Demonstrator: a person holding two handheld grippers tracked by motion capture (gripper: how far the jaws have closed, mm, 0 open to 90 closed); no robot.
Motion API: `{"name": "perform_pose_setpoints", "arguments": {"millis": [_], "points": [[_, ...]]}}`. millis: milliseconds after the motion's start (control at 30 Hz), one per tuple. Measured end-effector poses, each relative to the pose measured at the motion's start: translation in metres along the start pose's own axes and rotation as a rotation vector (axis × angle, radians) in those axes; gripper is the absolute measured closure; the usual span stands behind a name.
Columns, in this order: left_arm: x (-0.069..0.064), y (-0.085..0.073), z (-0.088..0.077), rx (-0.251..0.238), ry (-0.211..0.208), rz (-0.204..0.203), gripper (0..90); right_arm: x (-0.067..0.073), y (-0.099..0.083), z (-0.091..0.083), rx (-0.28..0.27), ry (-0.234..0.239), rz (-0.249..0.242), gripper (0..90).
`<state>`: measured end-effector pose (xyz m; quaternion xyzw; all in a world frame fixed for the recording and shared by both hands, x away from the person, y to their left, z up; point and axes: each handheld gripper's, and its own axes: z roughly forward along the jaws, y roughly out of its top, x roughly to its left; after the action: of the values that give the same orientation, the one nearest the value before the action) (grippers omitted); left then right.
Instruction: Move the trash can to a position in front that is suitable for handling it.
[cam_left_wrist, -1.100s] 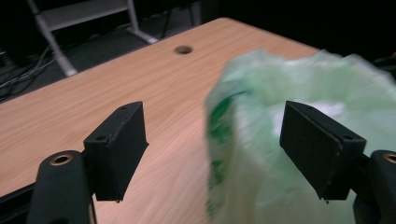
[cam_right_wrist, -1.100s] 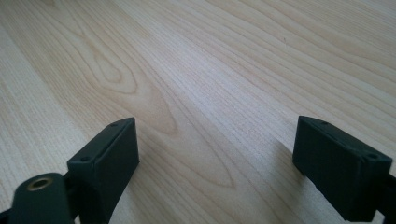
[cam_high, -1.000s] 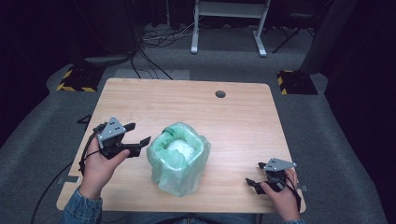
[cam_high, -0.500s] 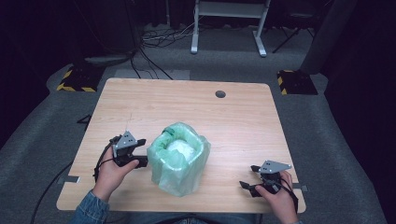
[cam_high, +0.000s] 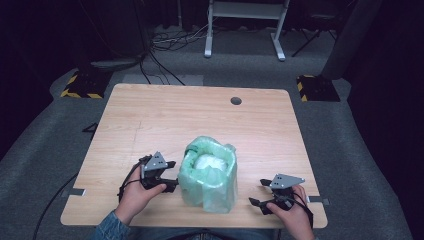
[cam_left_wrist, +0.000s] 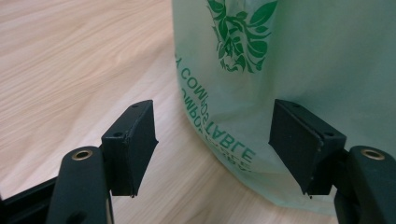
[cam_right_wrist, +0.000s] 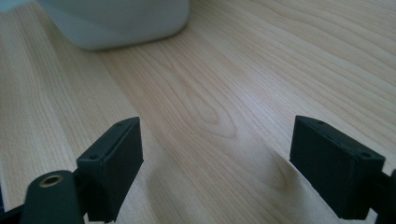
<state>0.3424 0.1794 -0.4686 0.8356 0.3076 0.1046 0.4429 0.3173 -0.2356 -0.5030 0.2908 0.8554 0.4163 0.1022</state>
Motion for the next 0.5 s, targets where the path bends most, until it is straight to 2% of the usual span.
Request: {"name": "perform_pose_setpoints", "arguments": {"millis": [233, 333, 500], "points": [[-0.012, 0.011, 0.020, -0.004, -0.009, 0.018, 30.5, 0.009, 0.010, 0.001, -0.043, 0.034, -0.043, 17.1], [-0.017, 0.015, 0.025, -0.004, -0.030, 0.029, 30.6, 0.015, 0.017, 0.003, -0.063, 0.049, -0.056, 16.2], [-0.019, 0.014, 0.023, 0.000, -0.035, 0.035, 29.2, 0.019, 0.022, 0.004, -0.073, 0.052, -0.068, 15.8]]}}
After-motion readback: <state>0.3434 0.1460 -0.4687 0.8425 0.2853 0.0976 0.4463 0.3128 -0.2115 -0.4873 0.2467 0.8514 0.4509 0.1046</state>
